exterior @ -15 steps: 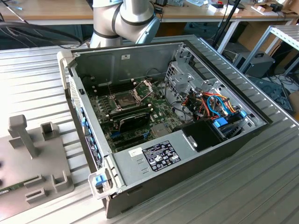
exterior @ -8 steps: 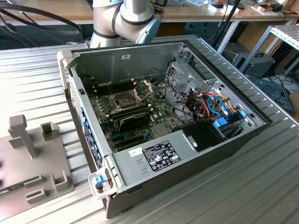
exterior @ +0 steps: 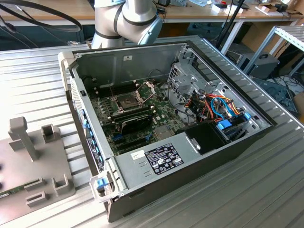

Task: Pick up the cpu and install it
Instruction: 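Pick up the cpu and move it towards the insertion slot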

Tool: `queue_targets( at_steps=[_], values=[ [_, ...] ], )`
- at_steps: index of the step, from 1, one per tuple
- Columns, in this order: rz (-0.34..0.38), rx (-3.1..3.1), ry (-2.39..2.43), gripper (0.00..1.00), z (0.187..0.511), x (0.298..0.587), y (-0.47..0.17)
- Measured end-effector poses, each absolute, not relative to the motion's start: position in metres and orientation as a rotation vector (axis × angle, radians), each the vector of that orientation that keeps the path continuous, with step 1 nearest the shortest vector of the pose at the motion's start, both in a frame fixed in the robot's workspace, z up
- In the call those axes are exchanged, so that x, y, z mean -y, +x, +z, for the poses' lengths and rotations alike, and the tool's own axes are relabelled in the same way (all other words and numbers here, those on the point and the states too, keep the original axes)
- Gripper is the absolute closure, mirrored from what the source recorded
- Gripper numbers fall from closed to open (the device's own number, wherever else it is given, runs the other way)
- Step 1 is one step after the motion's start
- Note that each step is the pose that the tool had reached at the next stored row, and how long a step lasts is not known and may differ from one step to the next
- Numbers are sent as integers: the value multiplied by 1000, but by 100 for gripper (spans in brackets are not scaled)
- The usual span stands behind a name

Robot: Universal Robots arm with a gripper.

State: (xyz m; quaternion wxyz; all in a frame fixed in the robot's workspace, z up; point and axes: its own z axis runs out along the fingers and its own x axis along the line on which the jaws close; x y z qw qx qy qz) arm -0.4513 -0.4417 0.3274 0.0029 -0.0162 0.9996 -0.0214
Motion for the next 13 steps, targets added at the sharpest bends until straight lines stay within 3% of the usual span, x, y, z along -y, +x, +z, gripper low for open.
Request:
queue_targets(
  at_steps=[13],
  values=[
    [-67, -3135, -51, 45, 328, 442, -451]
  ],
)
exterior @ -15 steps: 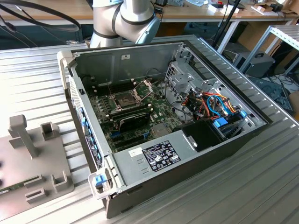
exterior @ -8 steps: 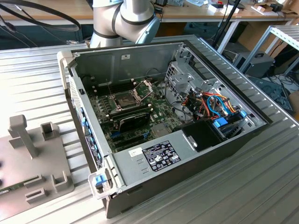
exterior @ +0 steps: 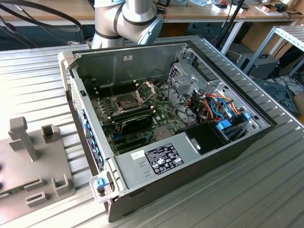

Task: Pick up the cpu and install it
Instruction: 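Pick up the cpu and move it towards the insertion slot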

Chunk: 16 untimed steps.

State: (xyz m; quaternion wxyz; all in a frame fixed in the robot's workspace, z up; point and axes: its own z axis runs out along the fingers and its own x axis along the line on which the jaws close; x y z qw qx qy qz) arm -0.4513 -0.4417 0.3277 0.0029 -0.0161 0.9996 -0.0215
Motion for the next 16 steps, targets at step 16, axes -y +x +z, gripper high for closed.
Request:
queue_targets(
  at_steps=[16],
  values=[
    [-67, -3135, -51, 45, 348, 442, -451]
  ],
)
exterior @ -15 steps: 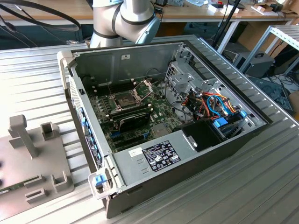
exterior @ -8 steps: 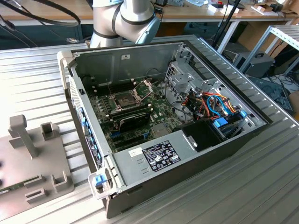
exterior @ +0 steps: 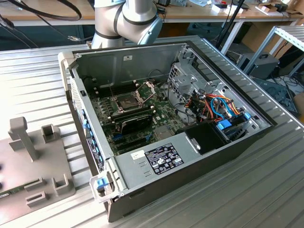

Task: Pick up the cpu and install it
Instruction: 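Pick up the cpu and move it towards the insertion slot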

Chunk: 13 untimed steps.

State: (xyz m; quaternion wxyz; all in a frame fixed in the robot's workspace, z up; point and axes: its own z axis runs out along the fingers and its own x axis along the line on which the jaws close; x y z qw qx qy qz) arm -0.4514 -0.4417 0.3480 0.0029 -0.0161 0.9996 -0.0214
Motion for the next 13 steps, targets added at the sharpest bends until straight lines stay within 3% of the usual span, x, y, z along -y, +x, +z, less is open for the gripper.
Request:
queue_targets(
  at_steps=[13],
  values=[
    [-67, -3135, -51, 45, 358, 442, -451]
  ],
)
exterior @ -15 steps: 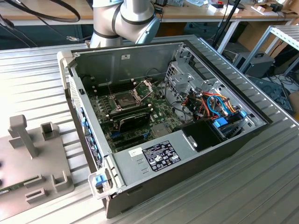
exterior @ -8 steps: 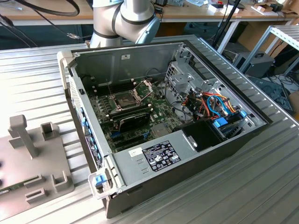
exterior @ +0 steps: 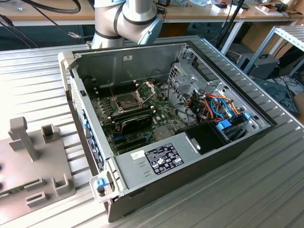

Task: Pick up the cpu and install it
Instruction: 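Pick up the cpu and move it towards the insertion slot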

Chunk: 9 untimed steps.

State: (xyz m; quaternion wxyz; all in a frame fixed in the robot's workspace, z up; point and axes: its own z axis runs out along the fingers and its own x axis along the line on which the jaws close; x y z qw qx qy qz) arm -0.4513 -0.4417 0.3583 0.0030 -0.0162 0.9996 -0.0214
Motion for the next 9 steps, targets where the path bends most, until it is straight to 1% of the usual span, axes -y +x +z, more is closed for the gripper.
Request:
queue_targets(
  at_steps=[9],
  values=[
    [-67, -3135, -51, 45, 358, 442, -448]
  ],
)
